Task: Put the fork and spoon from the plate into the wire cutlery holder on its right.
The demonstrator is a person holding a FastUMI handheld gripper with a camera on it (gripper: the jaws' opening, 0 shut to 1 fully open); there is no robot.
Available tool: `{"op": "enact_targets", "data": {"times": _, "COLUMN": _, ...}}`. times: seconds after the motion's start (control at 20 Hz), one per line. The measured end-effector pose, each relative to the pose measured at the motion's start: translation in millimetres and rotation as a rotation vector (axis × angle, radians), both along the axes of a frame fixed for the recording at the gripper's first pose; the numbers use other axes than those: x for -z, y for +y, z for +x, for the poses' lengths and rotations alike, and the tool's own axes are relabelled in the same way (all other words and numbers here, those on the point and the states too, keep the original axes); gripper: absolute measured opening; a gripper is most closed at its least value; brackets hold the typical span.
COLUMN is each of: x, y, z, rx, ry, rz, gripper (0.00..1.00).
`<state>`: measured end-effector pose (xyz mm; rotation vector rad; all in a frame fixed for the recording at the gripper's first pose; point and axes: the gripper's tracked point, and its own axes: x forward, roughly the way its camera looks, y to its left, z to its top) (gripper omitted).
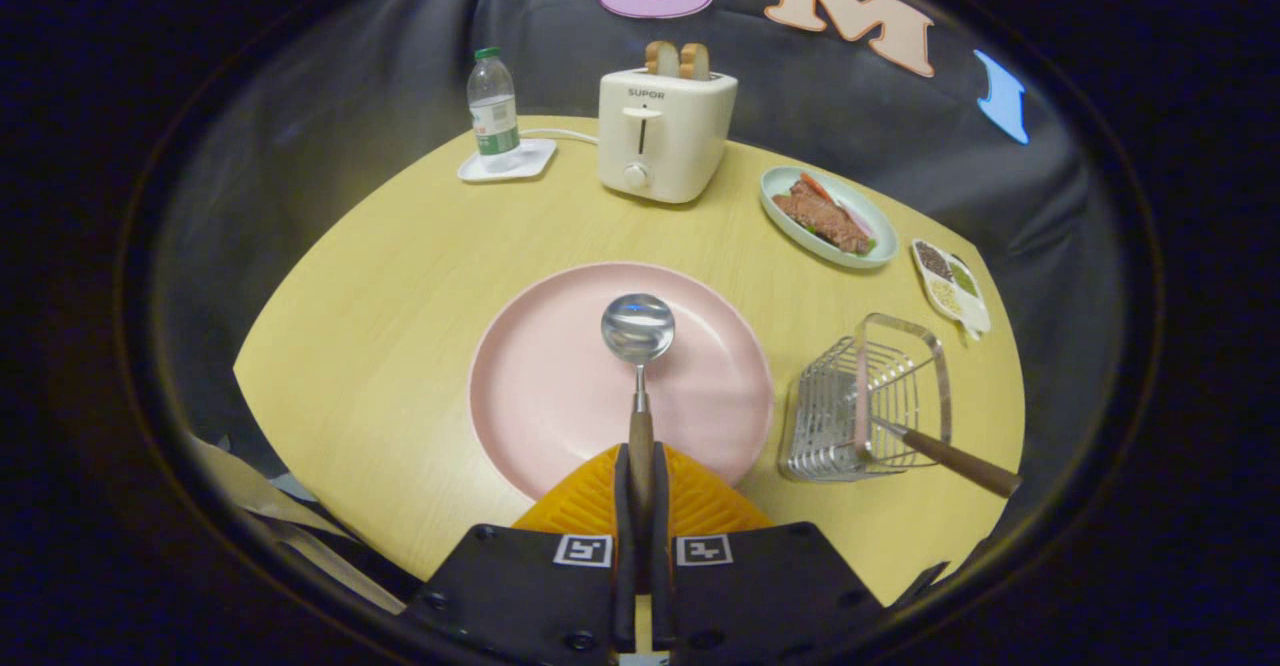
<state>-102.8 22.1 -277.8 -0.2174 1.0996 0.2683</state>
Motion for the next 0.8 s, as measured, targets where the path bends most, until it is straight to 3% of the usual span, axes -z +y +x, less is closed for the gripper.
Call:
{"op": "enact_targets", "data": {"times": 0.35, "x": -47.6, "y": -59.3, "z": 7.9, "rx": -0.041, "ry": 0.049, "rz": -0.01, "gripper": 0.09}}
{"op": "enact_targets", "data": {"times": 0.8, "x": -71.6, "y": -140.6, "z": 19.2, "rx": -0.131, "ry": 0.173, "rz": -0.146, "gripper": 0.09}}
